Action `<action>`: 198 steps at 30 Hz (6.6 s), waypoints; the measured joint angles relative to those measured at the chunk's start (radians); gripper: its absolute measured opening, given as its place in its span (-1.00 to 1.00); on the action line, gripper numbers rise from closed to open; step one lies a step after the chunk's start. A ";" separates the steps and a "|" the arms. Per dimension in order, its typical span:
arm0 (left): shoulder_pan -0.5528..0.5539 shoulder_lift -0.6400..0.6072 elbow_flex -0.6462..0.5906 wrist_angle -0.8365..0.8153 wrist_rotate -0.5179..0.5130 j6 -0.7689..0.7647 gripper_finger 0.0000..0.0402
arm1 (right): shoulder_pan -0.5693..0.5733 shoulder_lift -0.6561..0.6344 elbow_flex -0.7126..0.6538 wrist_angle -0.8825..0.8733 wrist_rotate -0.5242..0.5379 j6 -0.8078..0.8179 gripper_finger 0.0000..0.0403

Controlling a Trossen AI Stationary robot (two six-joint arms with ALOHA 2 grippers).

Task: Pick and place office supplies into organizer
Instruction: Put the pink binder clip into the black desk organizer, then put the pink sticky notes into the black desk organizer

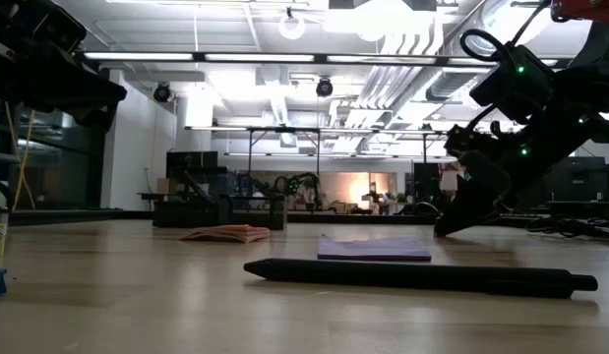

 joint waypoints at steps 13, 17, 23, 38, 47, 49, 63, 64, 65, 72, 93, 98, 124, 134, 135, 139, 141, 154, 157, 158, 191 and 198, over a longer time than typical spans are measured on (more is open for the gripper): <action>0.000 0.000 0.000 0.000 0.000 0.000 -1.00 | 0.000 0.000 0.000 0.103 -0.026 -0.025 -0.98; 0.000 0.000 0.000 0.000 0.000 0.000 -1.00 | 0.000 -0.001 0.000 0.098 -0.020 -0.020 -0.99; 0.000 0.000 0.000 0.000 0.000 0.000 -1.00 | 0.000 -0.001 0.000 0.190 -0.017 -0.058 -0.99; 0.000 0.000 0.000 0.001 -0.005 0.015 -1.00 | -0.048 0.148 0.286 0.151 -0.089 -0.234 -1.00; 0.000 0.000 0.000 0.001 -0.002 0.015 -1.00 | -0.137 0.333 0.511 0.147 -0.225 -0.303 -1.00; 0.000 0.000 0.000 0.000 -0.001 0.015 -1.00 | -0.149 0.376 0.571 0.147 -0.263 -0.322 -1.00; 0.000 0.000 0.000 0.000 0.000 0.015 -1.00 | -0.197 0.644 0.980 0.001 -0.359 -0.414 -1.00; 0.000 0.000 0.000 0.000 0.000 0.015 -1.00 | -0.199 0.660 1.001 -0.005 -0.370 -0.421 -1.00; 0.000 0.000 0.000 0.000 0.000 0.015 -1.00 | -0.200 0.675 1.024 -0.008 -0.377 -0.427 -1.00; 0.000 0.000 0.000 0.000 0.002 0.015 -1.00 | -0.205 0.741 1.157 -0.039 -0.404 -0.455 -1.00; 0.000 0.000 0.000 -0.001 0.002 0.015 -1.00 | -0.250 0.987 1.594 -0.299 -0.442 -0.473 -1.00; 0.000 0.000 0.000 0.000 0.002 0.015 -1.00 | -0.251 0.987 1.598 -0.302 -0.438 -0.476 -1.00; 0.000 0.000 0.000 -0.001 0.002 0.015 -1.00 | -0.256 0.987 1.589 -0.311 -0.433 -0.480 -0.51; 0.000 0.000 0.000 -0.001 0.003 0.015 -1.00 | -0.209 0.986 1.589 -0.330 -0.528 -0.522 -0.51; 0.000 0.000 0.000 -0.001 0.003 0.015 -1.00 | -0.208 0.986 1.589 -0.337 -0.554 -0.521 -0.51; 0.000 0.000 0.000 -0.004 0.027 0.014 -1.00 | -0.206 0.986 1.588 -0.349 -0.683 -0.517 -0.51; 0.000 0.000 0.000 -0.007 0.039 0.013 -1.00 | -0.197 0.986 1.588 -0.353 -0.723 -0.524 -0.51; 0.000 0.000 0.000 -0.007 0.048 0.012 -1.00 | -0.078 0.986 1.588 -0.383 -0.576 -0.579 -0.51; 0.000 0.000 0.000 -0.007 0.048 0.001 -1.00 | -0.063 0.990 1.588 -0.379 -0.574 -0.576 -0.51; 0.000 0.000 0.000 -0.007 0.048 0.001 -1.00 | -0.060 0.993 1.588 -0.385 -0.560 -0.571 -0.51; 0.000 0.000 0.000 -0.002 0.007 0.010 -1.00 | -0.080 0.835 1.589 -1.068 -0.442 -0.502 -0.38; 0.000 0.000 0.000 -0.002 0.007 0.011 -1.00 | -0.077 0.833 1.589 -1.126 -0.439 -0.432 -0.39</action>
